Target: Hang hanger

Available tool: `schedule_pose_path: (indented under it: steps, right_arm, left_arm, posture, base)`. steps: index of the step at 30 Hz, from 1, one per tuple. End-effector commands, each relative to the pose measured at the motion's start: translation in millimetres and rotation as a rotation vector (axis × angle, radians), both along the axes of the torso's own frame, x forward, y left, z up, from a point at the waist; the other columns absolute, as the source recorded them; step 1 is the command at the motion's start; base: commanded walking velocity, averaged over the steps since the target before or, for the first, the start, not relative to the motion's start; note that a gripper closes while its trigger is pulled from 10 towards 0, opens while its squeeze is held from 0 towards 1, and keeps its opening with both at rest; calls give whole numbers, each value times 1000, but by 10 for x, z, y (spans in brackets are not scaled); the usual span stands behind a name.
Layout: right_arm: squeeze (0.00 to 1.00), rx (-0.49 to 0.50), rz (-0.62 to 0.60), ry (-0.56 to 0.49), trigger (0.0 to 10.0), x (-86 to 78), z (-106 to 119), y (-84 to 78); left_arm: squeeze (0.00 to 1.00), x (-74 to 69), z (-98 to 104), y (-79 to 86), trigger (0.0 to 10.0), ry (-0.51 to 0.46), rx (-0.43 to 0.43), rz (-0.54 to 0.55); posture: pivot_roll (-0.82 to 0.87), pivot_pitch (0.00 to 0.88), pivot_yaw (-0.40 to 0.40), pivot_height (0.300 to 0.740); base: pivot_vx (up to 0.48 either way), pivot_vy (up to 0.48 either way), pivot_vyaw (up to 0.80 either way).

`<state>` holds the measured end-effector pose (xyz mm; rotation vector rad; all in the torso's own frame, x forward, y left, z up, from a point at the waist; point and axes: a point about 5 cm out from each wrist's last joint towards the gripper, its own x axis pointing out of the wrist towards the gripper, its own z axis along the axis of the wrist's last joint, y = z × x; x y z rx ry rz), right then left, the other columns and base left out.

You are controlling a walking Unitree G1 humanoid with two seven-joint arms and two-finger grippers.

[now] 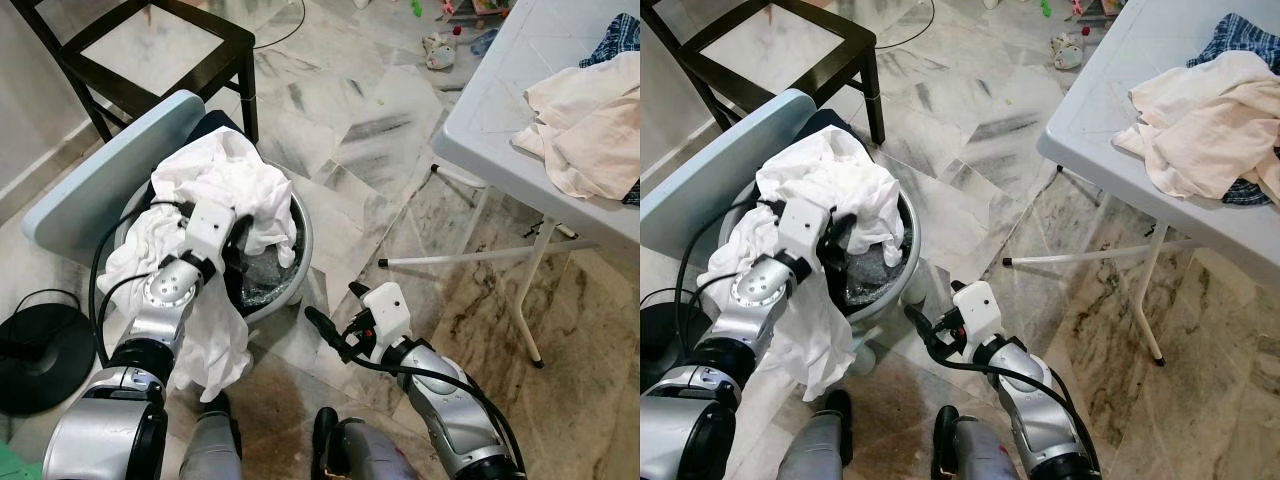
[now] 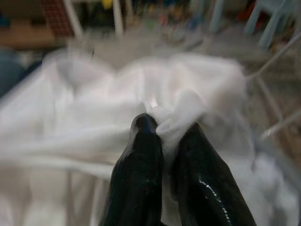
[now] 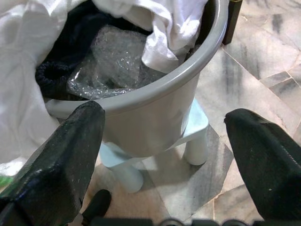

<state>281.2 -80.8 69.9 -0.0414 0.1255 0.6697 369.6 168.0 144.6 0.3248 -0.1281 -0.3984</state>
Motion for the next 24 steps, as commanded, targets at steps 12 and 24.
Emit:
schedule_pose_path:
  steps: [12, 24]
  right_arm:
    - [0, 18, 12, 17, 10000, 105, -51, 124]
    - [0, 27, 42, 2, 10000, 208, -38, 293]
  left_arm:
    - [0, -248, 1134, -7, 0, -231, 151, -323]
    - [0, -734, 2284, -73, 0, -481, 0, -470]
  posture:
    - [245, 291, -117, 740]
    - [338, 274, -111, 740]
  base:
    - [0, 0, 0]
    - [0, 0, 0]
